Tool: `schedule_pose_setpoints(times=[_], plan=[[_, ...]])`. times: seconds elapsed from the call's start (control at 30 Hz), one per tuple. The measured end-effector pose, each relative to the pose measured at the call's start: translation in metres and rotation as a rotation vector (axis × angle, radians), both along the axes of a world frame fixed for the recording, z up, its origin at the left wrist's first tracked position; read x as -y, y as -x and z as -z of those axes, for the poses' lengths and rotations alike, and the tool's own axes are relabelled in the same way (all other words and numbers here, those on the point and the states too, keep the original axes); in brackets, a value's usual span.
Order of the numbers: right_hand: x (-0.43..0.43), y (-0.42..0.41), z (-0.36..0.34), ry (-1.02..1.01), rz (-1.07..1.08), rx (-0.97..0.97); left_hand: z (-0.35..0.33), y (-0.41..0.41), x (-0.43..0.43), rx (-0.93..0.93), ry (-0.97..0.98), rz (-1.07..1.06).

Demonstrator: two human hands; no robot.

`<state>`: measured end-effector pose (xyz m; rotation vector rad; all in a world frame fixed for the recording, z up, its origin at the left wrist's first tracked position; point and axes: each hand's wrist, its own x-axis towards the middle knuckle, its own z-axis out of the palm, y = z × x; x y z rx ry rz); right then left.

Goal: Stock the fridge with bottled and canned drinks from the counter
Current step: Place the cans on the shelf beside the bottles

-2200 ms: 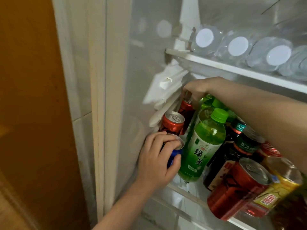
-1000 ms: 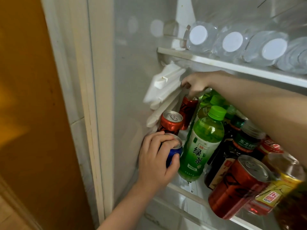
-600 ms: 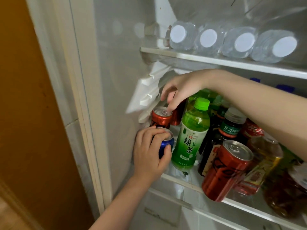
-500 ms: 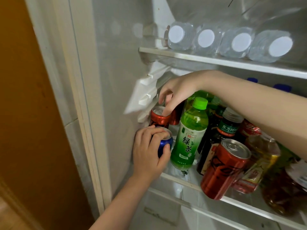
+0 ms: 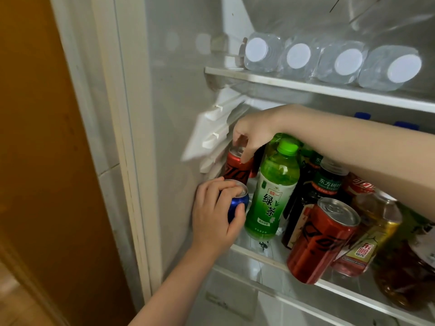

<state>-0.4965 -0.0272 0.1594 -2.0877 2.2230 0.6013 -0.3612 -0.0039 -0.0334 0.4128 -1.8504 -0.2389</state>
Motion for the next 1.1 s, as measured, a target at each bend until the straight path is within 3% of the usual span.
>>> schedule_pose_setpoints(times=[0.37, 1.1], plan=[[0.017, 0.041, 0.001, -0.001, 0.132, -0.005, 0.002, 0.002, 0.001, -0.019, -0.004, -0.003], [0.027, 0.048, 0.000, -0.030, 0.192, 0.000, 0.003, 0.002, 0.002, -0.019, -0.011, -0.004]])
